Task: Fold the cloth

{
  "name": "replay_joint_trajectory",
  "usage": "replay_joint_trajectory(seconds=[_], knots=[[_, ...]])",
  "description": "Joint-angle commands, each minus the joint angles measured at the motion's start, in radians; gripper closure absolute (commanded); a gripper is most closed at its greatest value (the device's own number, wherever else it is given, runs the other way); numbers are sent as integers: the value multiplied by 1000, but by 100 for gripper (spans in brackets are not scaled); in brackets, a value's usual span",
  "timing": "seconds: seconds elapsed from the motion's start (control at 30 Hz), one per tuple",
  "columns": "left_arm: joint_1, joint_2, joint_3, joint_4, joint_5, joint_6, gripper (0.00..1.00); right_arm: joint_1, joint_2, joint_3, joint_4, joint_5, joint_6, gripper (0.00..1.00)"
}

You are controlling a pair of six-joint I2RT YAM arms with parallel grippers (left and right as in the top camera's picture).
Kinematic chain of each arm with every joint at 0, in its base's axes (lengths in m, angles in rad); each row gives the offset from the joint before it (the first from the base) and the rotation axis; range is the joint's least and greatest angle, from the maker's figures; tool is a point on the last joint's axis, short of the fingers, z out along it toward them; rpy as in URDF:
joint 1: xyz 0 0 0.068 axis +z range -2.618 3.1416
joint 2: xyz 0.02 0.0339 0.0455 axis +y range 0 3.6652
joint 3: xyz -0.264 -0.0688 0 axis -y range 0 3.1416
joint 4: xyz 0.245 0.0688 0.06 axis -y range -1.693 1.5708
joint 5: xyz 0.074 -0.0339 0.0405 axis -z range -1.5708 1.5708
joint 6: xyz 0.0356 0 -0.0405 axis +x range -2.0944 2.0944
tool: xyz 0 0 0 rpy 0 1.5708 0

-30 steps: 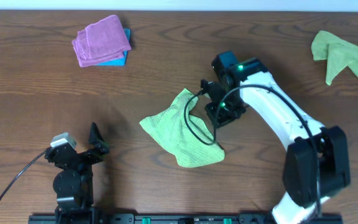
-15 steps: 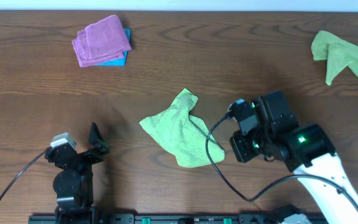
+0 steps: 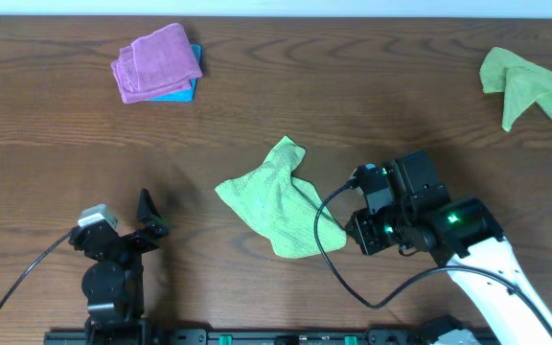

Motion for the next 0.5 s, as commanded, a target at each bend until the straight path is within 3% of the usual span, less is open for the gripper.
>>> replay_joint_trajectory(seconds=[0.0, 0.1, 0.23, 0.3, 0.47], knots=[[6, -5, -36, -19, -9, 18, 5, 4, -1, -1, -2, -26, 6, 74], [6, -5, -36, -19, -9, 18, 5, 4, -1, -1, -2, -34, 3, 56], [6, -5, -36, -19, -8, 18, 4, 4, -1, -1, -1, -51, 0, 15], [6, -5, -36, -19, 4, 8, 5, 4, -1, -1, -2, -51, 0, 1], [6, -5, -36, -13, 196, -226, 5, 2, -1, 0, -5, -48, 1, 1]])
